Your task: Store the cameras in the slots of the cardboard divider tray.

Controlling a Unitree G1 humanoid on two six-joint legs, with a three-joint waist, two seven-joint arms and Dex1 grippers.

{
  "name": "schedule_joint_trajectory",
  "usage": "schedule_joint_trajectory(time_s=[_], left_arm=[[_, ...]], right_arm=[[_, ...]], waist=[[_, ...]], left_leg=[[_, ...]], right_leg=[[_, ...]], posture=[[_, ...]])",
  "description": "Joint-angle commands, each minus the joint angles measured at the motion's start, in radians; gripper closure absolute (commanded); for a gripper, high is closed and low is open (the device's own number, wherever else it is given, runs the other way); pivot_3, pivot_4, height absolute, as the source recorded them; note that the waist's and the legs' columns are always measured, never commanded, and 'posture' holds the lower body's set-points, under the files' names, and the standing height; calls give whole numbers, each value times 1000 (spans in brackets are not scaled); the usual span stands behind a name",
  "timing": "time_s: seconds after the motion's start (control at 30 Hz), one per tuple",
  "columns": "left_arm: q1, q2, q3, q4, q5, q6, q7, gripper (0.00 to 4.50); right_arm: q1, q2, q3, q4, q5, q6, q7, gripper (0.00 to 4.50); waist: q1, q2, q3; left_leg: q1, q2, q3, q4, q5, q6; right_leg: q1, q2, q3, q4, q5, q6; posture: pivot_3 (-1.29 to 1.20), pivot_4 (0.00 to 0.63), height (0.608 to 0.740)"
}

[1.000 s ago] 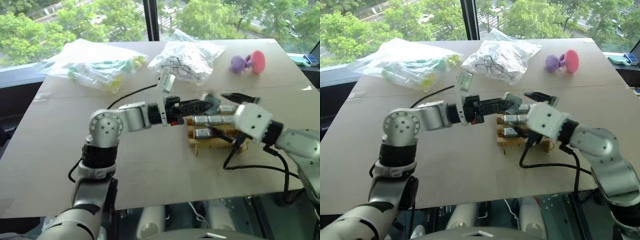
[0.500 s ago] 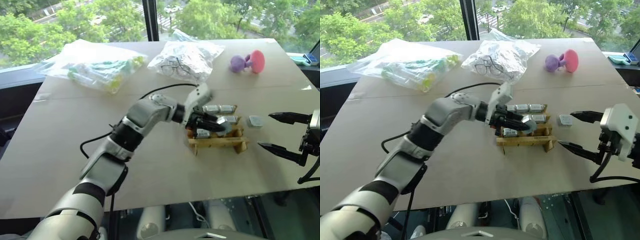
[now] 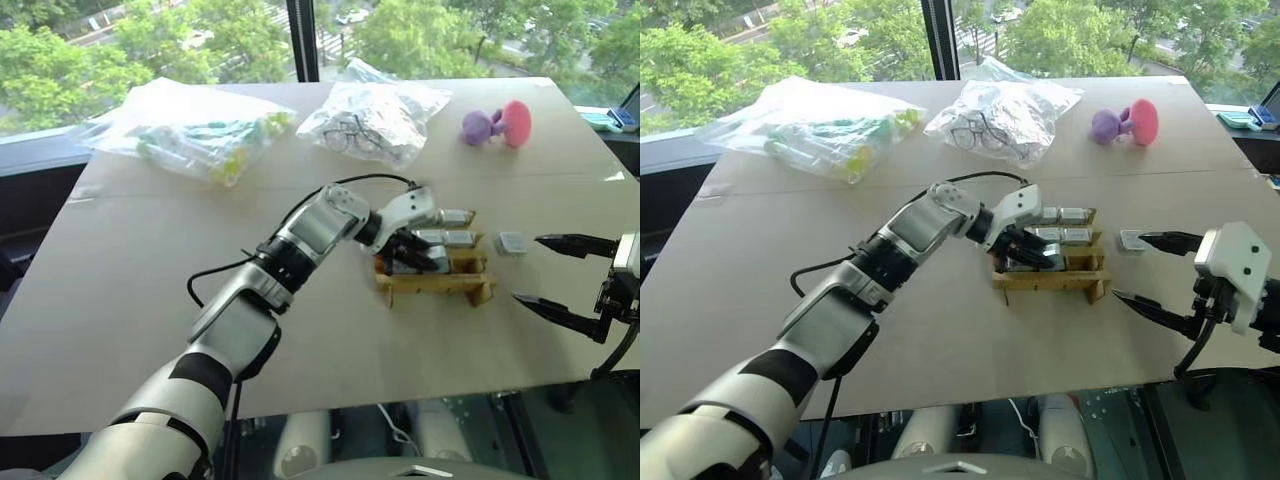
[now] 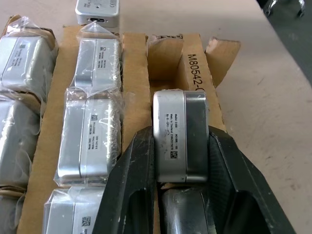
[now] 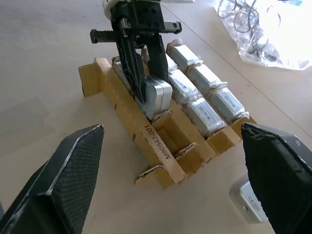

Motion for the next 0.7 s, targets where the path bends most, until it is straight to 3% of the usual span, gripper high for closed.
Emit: schedule_joint_trajectory(time_s=[0.03, 0.1, 0.13, 0.2, 0.3, 0.47, 0.6, 0.7], left_arm=[[19, 17, 7, -155, 23, 69, 5, 2866], [20, 0, 91, -291, -67, 206, 36, 2411], [17, 12, 142, -371, -127, 291, 32, 1804], [41, 64, 282, -528, -262, 452, 33, 1124], [119, 127, 394, -661, -344, 528, 68, 1124], [446, 188, 590, -843, -381, 405, 174, 1124], [685, 241, 689, -970, -444, 278, 126, 21], [846, 267, 741, -1068, -493, 247, 142, 21]], right_arm=[[-9, 6, -33, -19, -11, -13, -48, 0], [-20, 1, -2, -10, -79, -30, -95, 0], [-25, -7, 19, -2, -109, -15, -126, 0], [-55, -29, 80, 24, -165, 64, -203, 0], [-107, -46, 168, 64, -268, 144, -326, 0], [-270, 88, 278, 188, -265, 277, -468, 0], [-336, 186, 330, 290, -320, 282, -579, 0], [-374, 252, 347, 370, -325, 272, -615, 0]], waist=[[-2, 0, 0], [-7, 0, 0], [-7, 0, 0], [-7, 0, 0], [-18, 3, -2], [-24, 4, -2], [-9, 2, -1], [-8, 3, -2]], left_leg=[[0, 0, 0, 0, 0, 0], [0, 0, 0, 0, 0, 0], [-1, 0, 0, 0, 0, 0], [-2, 0, 0, 0, 0, 0], [0, 0, 1, 0, 3, -5], [5, 0, 2, -1, 3, -5], [1, 0, 1, 1, 4, -6], [1, -1, 2, 1, 3, -6]], right_leg=[[0, 0, 0, 0, 0, 0], [0, 0, 0, 0, 0, 0], [0, 0, 0, 0, 0, 0], [-1, 0, 1, 0, 0, 0], [-1, 0, 3, 0, 0, 0], [2, 1, 5, 3, 0, 0], [-2, 0, 3, 6, 0, 0], [-1, -2, 4, 4, -1, -1]], posture=[[0, 150, 740], [0, 150, 740], [0, 150, 740], [0, 150, 740], [0, 150, 740], [0, 150, 740], [0, 150, 740], [0, 150, 740]])
